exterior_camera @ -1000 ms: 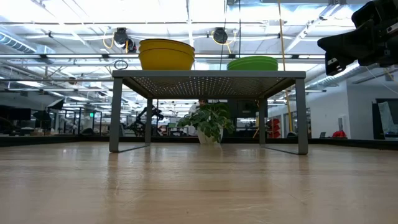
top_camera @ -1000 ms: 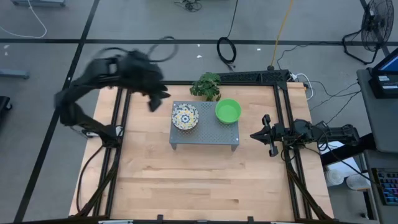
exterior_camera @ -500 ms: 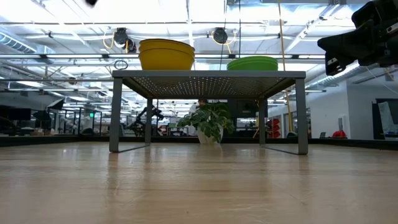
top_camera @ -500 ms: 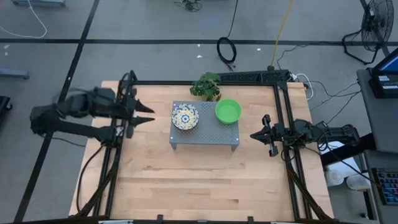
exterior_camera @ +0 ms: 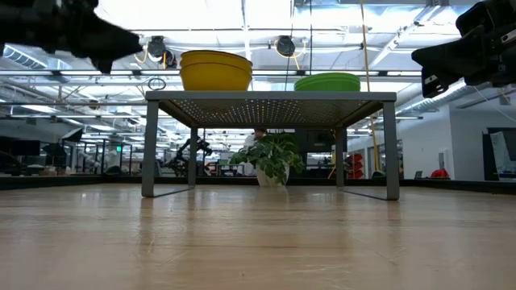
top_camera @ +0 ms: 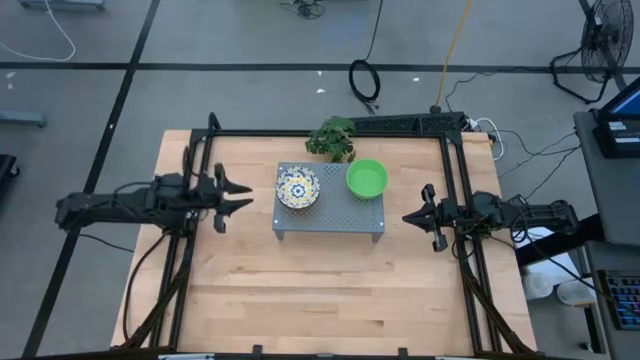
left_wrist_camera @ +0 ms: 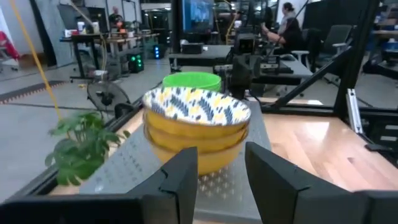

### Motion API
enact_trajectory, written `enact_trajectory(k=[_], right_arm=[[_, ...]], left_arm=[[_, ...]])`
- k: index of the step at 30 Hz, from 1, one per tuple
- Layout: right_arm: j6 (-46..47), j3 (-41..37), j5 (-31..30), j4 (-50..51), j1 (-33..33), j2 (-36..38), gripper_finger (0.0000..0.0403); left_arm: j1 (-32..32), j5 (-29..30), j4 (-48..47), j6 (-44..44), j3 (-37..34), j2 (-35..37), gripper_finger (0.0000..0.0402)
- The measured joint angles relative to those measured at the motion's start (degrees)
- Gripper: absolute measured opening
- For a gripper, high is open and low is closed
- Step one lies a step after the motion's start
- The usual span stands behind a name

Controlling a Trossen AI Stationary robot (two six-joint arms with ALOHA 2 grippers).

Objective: Pick & Place Mini bowls
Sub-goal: Return to Home Position

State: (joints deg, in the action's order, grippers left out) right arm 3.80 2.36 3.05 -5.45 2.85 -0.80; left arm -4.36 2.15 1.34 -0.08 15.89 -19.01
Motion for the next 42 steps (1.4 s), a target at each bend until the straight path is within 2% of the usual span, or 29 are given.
enact_trajectory(k=[13,19,42], right_arm=[[-0.01,-0.01,0.02,0.04,0.00,0.00,0.0000],[0.01,0.01,0.00,0.04,-0.02,-0.02,0.0000],[-0.01,0.01,0.00,0.04,-0.02,-0.01,0.0000]], left_arm=[[-0.20,2.16,13.16,-2.78,-15.11,5.90,0.0138],[-0.17,2.75,10.56,-3.40,-15.07,6.17,0.0138],[-0.17,2.89,10.51,-4.47,-15.04,5.58,0.0138]])
